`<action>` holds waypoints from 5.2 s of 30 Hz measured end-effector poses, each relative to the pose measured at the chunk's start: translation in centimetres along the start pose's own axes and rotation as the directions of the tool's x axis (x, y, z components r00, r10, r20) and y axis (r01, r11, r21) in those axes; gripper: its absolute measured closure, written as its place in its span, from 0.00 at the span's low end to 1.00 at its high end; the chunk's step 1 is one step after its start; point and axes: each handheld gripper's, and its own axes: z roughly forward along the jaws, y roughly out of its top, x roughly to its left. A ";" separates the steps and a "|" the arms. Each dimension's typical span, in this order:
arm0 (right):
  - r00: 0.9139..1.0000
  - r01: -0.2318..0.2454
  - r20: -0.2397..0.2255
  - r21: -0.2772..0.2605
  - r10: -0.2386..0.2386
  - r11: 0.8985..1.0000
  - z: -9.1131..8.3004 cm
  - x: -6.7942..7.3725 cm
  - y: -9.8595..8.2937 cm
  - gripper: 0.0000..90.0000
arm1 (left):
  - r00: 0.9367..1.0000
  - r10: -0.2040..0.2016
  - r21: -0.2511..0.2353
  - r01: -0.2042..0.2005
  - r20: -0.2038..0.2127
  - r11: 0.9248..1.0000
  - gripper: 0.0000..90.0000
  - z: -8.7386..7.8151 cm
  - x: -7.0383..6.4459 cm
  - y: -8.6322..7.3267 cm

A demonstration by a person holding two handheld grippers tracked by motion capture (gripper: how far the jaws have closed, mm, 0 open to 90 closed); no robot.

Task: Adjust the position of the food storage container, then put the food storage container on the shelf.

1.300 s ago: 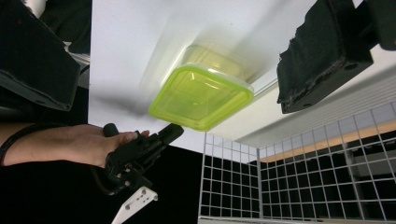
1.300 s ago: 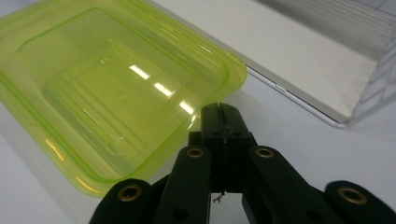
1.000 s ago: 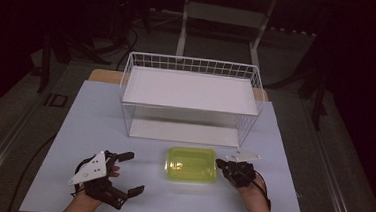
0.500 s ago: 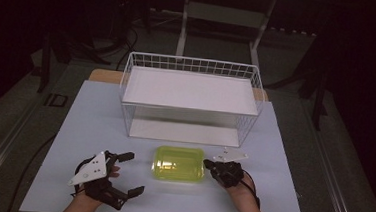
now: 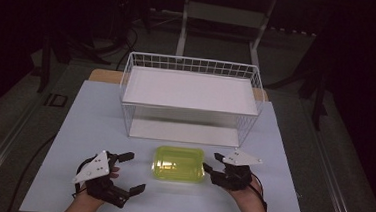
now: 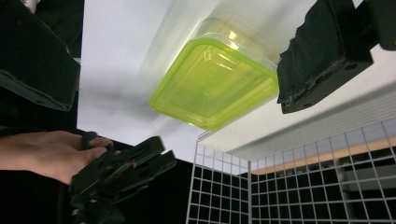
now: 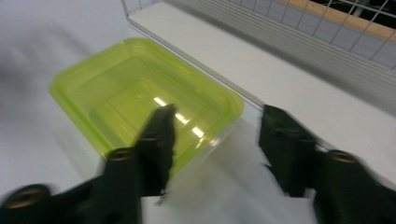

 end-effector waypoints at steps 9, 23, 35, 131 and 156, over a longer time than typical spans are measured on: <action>1.000 -0.027 0.007 -0.056 0.027 0.998 -0.7 0.8 0.4 0.15 | 1.000 -0.024 0.012 0.024 -0.005 1.000 0.00 0.1 -0.1 0.1; 0.980 0.124 0.175 -0.164 -0.095 0.979 -2.3 2.1 2.1 0.18 | 0.996 -0.038 0.132 0.049 -0.085 0.990 0.00 1.4 -0.2 4.3; 1.000 0.010 0.007 -0.087 -0.009 0.996 -0.5 0.9 2.2 0.15 | 0.986 -0.141 0.191 0.156 -0.087 0.969 0.00 4.5 2.0 3.6; 0.947 -0.321 0.011 0.068 0.321 0.945 3.0 -3.5 4.6 0.88 | 0.892 -0.372 0.228 0.430 -0.255 0.874 0.90 9.6 6.5 4.3; 0.937 -0.342 0.097 0.081 0.334 0.936 7.5 -5.7 3.3 0.87 | 0.857 -0.422 0.220 0.491 -0.297 0.843 0.89 12.5 9.6 2.1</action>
